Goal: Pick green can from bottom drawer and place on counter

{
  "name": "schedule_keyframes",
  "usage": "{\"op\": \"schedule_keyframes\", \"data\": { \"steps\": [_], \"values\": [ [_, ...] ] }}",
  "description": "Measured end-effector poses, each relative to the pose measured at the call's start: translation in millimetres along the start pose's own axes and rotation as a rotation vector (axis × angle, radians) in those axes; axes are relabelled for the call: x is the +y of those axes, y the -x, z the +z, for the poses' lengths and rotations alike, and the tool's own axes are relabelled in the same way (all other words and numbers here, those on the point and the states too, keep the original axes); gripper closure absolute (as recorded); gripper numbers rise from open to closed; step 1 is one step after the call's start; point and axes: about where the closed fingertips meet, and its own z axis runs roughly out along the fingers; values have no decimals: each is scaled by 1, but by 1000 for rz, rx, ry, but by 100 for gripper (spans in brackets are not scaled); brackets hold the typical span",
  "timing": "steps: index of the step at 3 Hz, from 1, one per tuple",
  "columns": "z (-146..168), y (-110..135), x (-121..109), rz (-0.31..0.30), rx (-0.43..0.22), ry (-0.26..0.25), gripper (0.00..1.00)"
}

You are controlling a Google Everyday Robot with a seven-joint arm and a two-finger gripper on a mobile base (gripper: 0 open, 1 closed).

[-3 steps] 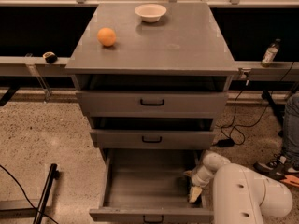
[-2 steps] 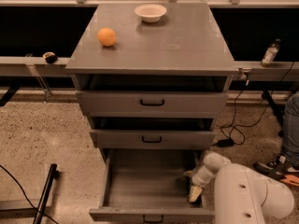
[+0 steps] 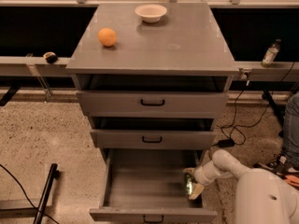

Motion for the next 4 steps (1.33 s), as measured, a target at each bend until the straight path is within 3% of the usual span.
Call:
{"op": "schedule_keyframes", "data": {
  "steps": [1, 2, 3, 4],
  "values": [
    [-47, 37, 4, -91, -116, -46, 100],
    [-105, 81, 1, -198, -356, -132, 100],
    [-156, 114, -11, -312, -541, -188, 100],
    [-189, 149, 6, -406, -679, -128, 100]
  ]
}}
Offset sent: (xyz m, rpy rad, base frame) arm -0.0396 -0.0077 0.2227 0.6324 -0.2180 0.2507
